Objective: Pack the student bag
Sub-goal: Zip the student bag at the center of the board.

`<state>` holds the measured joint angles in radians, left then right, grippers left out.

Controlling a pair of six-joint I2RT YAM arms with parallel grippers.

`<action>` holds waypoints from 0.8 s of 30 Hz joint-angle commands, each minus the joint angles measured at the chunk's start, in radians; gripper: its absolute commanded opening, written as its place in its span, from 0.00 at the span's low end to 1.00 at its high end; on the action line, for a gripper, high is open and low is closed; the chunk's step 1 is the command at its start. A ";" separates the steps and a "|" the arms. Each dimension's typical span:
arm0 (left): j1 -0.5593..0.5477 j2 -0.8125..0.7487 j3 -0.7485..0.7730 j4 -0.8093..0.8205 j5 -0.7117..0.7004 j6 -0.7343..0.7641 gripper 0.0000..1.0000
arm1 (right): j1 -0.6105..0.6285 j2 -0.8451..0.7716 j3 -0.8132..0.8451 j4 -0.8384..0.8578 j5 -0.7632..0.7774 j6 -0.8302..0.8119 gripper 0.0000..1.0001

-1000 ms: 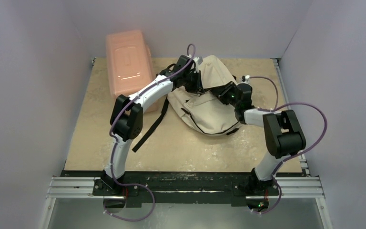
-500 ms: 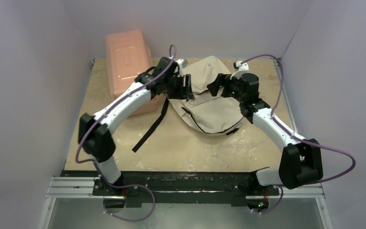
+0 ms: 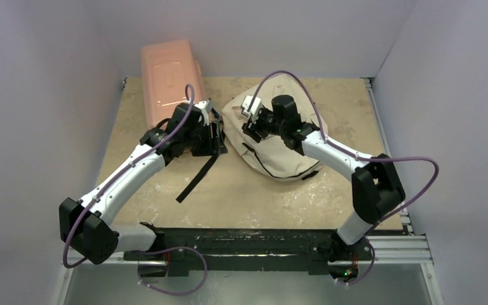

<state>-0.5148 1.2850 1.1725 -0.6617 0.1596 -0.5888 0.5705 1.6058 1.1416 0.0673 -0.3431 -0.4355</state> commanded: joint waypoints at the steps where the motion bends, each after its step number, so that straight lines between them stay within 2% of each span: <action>1: 0.000 -0.038 -0.015 0.023 -0.028 0.035 0.54 | 0.007 0.061 0.134 -0.163 0.077 -0.223 0.62; 9: -0.001 -0.022 -0.036 0.044 0.024 0.043 0.54 | 0.022 0.153 0.222 -0.265 0.092 -0.280 0.67; 20: -0.001 0.008 -0.055 0.078 0.067 0.015 0.54 | 0.023 0.210 0.248 -0.292 0.124 -0.340 0.59; 24: -0.001 0.017 -0.059 0.084 0.070 0.008 0.54 | 0.042 0.212 0.216 -0.277 0.173 -0.373 0.60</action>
<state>-0.5148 1.2949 1.1179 -0.6182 0.2085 -0.5655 0.5911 1.8111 1.3556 -0.2001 -0.2260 -0.7555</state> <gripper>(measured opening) 0.537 0.594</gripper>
